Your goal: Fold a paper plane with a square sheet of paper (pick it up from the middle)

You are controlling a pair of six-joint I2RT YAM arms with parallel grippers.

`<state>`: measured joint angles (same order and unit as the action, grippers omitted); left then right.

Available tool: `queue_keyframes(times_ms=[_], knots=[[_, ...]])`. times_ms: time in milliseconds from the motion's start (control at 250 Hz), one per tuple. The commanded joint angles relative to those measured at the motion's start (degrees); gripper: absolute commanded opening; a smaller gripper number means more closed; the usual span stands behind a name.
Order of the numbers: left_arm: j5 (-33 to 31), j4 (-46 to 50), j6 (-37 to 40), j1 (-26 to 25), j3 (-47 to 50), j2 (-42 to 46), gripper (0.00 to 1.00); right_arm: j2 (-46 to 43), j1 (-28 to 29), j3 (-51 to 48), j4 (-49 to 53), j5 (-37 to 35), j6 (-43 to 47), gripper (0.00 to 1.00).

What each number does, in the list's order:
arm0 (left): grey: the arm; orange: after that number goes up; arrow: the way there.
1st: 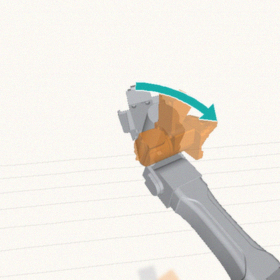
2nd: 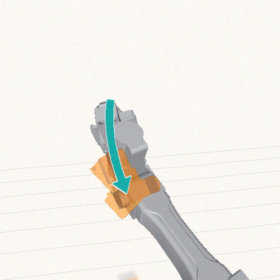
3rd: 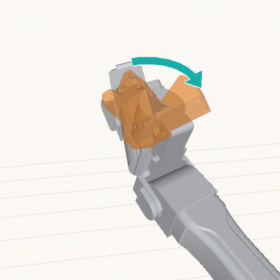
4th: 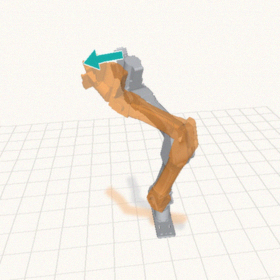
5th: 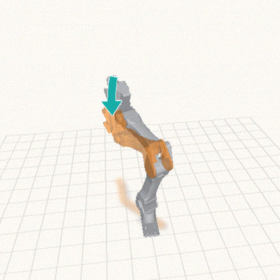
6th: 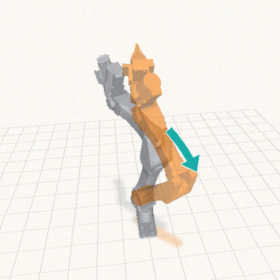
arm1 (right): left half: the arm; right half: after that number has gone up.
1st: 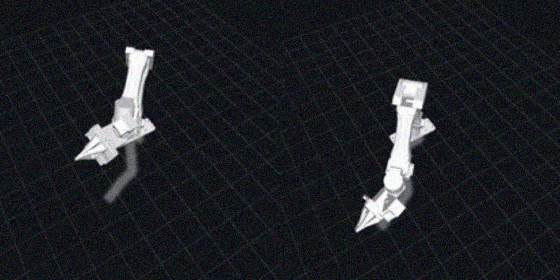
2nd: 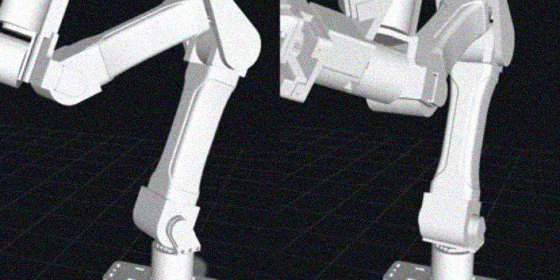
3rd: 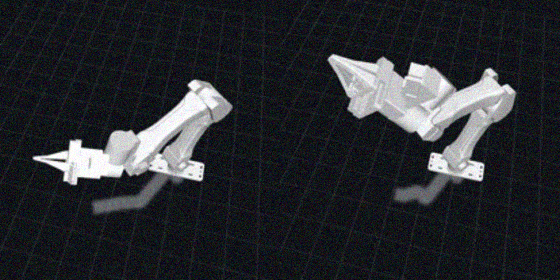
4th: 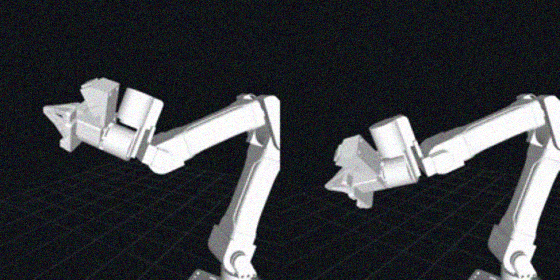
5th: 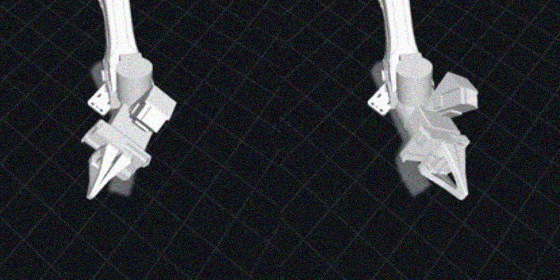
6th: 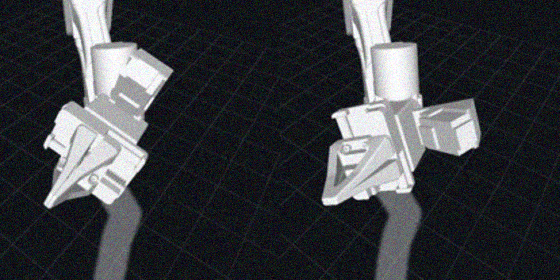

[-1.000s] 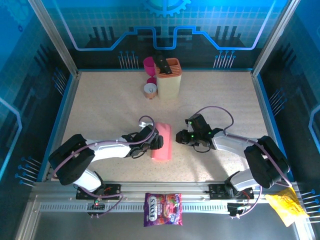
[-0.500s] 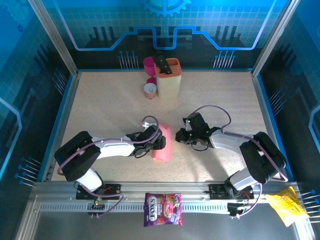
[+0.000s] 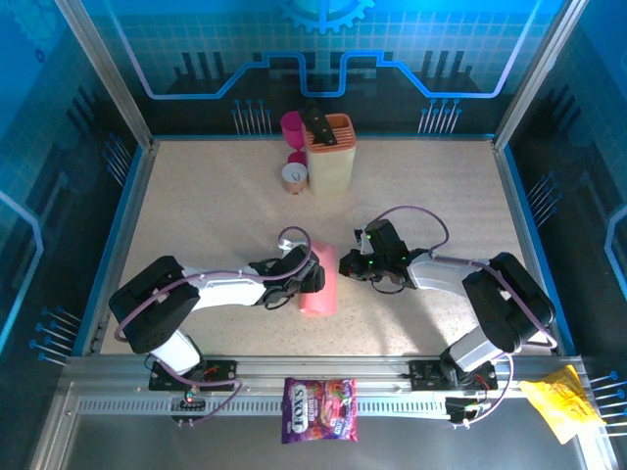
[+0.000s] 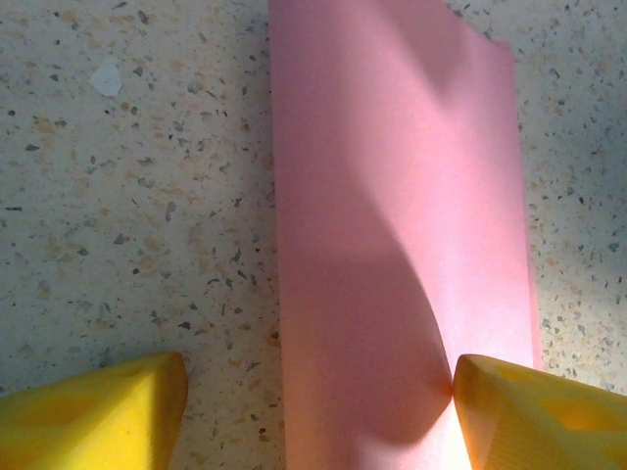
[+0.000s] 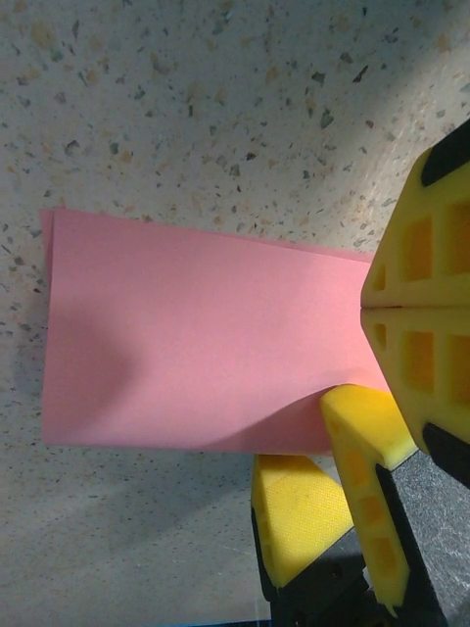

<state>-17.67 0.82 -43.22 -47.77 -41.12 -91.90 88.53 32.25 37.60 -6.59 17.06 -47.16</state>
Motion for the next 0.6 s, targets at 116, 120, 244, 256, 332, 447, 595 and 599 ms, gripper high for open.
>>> queue_keyframes(times_ms=[116,120,244,256,332,447,595,599], knots=[[-0.03,1.21,-3.08,-0.33,-1.33,-1.32,0.74,0.74,0.38,-0.15,-1.23,1.13,-0.76,0.00],[-0.01,1.21,-3.13,-0.32,-1.33,-1.29,0.74,0.75,0.37,-0.15,-1.23,1.13,-0.75,0.00],[-0.04,1.37,-3.26,-0.33,-1.32,-1.37,0.74,1.33,0.58,0.12,-1.41,1.13,-0.73,0.00],[0.00,1.42,-3.30,-0.30,-1.33,-1.38,0.74,1.40,0.62,0.17,-1.36,1.11,-0.79,0.00],[-0.03,1.54,-3.36,-0.31,-1.24,-1.57,0.74,2.27,1.04,0.53,-1.43,1.46,-0.76,0.00],[-0.09,1.72,-3.40,-0.34,-1.24,-1.90,0.74,3.30,1.91,1.37,-1.64,1.58,-0.68,0.00],[-0.32,1.73,-3.45,-0.38,-1.15,-2.06,0.74,4.41,2.87,2.10,-1.85,1.57,-0.88,0.00],[-0.29,1.73,-3.45,-0.35,-1.15,-2.02,0.74,4.43,2.89,2.16,-1.85,1.57,-0.85,0.00]])
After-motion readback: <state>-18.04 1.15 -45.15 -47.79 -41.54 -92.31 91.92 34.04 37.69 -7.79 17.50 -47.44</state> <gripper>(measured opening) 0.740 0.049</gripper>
